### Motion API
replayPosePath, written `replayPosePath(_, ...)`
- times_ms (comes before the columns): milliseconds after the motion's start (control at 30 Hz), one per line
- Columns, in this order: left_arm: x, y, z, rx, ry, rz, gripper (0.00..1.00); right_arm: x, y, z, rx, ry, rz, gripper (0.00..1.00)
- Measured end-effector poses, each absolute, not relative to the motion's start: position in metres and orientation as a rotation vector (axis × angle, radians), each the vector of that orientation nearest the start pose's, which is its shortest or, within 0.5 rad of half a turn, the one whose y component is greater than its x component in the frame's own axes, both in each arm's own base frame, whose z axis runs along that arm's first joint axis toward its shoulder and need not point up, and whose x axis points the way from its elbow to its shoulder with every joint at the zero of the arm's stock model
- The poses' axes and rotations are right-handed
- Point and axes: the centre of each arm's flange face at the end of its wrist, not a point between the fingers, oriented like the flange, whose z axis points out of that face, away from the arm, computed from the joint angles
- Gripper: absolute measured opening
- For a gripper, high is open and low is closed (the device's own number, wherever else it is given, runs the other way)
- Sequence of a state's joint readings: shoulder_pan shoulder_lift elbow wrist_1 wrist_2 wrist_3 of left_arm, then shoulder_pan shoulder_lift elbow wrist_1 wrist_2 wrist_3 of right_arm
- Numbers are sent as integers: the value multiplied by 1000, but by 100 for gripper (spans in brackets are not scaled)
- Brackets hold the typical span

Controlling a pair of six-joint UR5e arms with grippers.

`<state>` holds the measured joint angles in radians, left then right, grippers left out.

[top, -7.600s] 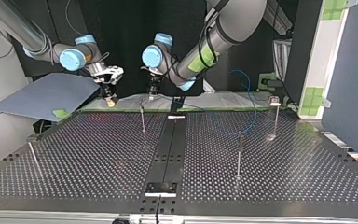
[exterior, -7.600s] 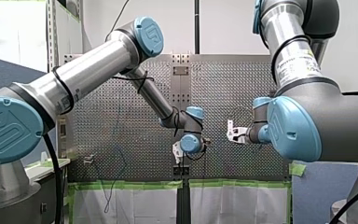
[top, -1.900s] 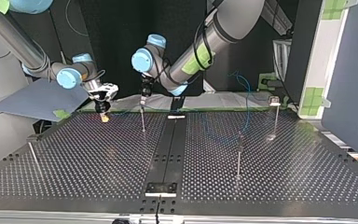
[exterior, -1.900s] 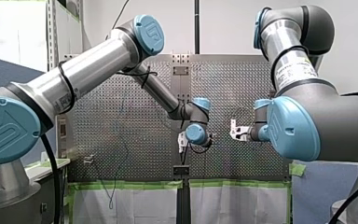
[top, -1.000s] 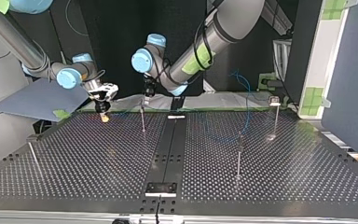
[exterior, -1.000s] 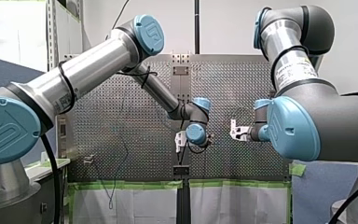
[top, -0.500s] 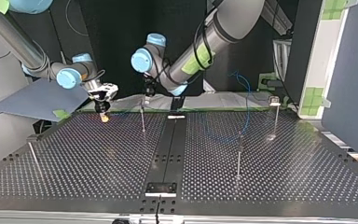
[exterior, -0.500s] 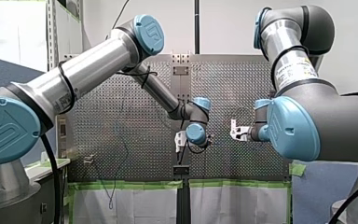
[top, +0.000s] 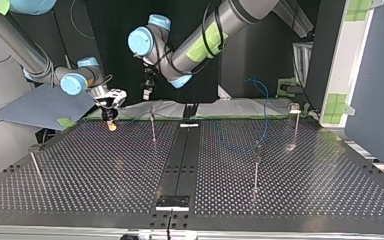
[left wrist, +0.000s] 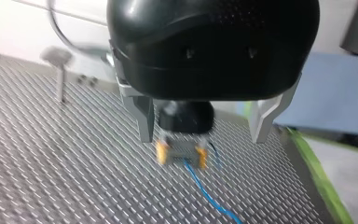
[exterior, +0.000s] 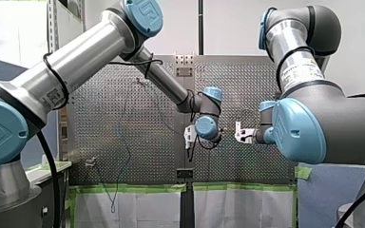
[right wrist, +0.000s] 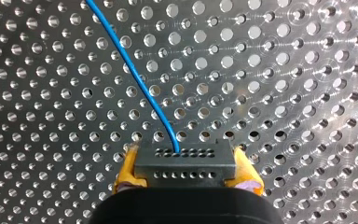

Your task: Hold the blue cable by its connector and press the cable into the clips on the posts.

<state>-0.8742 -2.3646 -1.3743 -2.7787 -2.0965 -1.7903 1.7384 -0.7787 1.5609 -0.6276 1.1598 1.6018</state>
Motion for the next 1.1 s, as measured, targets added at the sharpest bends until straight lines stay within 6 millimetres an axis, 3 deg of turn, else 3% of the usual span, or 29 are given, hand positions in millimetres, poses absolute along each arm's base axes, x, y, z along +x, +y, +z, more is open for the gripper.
replayPosePath(533,338,-553,165,25,1740,-360,100,282,-617,72,1735,-1038,1583,0)
replayPosePath(1100,303,-513,201,8,1724,-360,100,282,-617,72,1735,-1038,1583,0)
